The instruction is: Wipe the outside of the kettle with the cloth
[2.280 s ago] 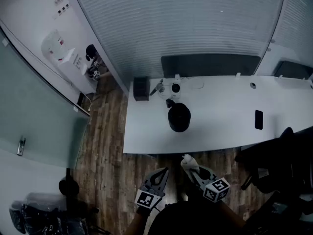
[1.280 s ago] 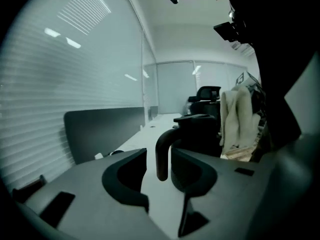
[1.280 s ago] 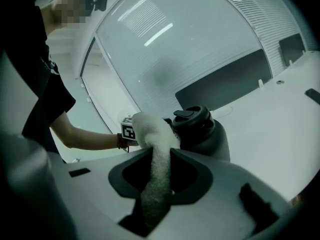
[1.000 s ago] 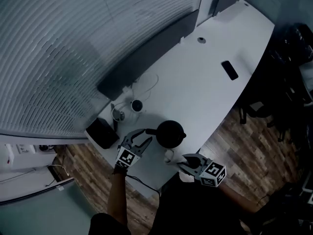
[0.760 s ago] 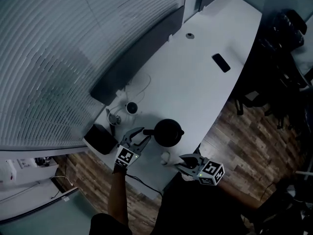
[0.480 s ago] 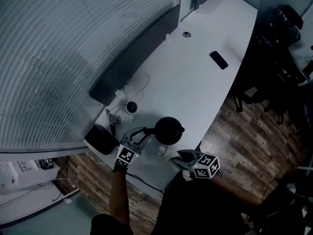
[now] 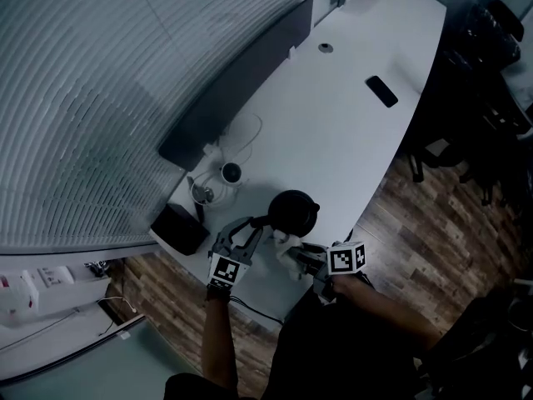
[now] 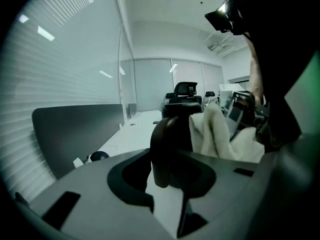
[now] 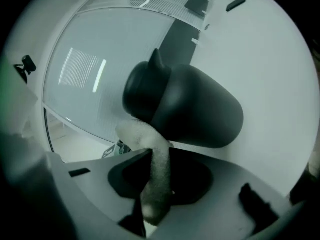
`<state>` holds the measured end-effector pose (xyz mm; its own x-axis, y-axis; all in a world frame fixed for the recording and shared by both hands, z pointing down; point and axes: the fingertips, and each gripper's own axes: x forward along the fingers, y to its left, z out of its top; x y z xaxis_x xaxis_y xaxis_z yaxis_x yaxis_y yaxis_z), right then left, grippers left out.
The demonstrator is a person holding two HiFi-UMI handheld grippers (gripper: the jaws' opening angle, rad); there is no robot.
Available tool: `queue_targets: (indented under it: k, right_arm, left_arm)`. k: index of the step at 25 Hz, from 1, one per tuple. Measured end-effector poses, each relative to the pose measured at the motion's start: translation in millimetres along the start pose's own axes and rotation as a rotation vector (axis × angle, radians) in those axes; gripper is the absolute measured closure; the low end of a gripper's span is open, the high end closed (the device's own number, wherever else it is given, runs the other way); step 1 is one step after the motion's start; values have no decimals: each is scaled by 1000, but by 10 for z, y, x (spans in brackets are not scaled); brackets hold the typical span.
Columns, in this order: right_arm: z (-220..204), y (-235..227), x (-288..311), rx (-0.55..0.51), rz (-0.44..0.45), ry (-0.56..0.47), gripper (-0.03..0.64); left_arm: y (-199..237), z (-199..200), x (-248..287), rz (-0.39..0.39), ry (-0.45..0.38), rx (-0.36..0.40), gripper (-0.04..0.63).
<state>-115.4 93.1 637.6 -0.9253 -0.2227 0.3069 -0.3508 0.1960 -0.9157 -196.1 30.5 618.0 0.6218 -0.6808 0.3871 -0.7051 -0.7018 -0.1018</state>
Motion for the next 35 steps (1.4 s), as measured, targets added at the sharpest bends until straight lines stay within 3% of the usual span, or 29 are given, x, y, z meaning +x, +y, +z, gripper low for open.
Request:
queue_targets:
  k: [8, 11, 15, 20, 24, 28, 35]
  right_arm:
    - [-332, -884, 160, 211, -214, 128, 531]
    - [-405, -1081, 182, 225, -250, 170, 531]
    - [-317, -833, 120, 131, -148, 163, 531]
    - [-68, -130, -122, 25, 16, 108, 531]
    - [36, 4, -174, -23, 90, 93, 531]
    - [-58, -235, -99, -35, 52, 143, 531]
    - [-268, -926, 80, 72, -114, 203, 531]
  left_arm:
    - [-5, 3, -19, 43, -8, -59, 477]
    - [-26, -8, -51, 79, -32, -125, 479]
    - [-56, -41, -60, 117, -19, -177, 479]
    - [-62, -12, -55, 125, -36, -166, 479]
    - [-64, -28, -79, 138, -28, -171, 479]
    - [-54, -13, -59, 152, -30, -180, 479]
    - [-52, -27, -43, 167, -15, -201, 479]
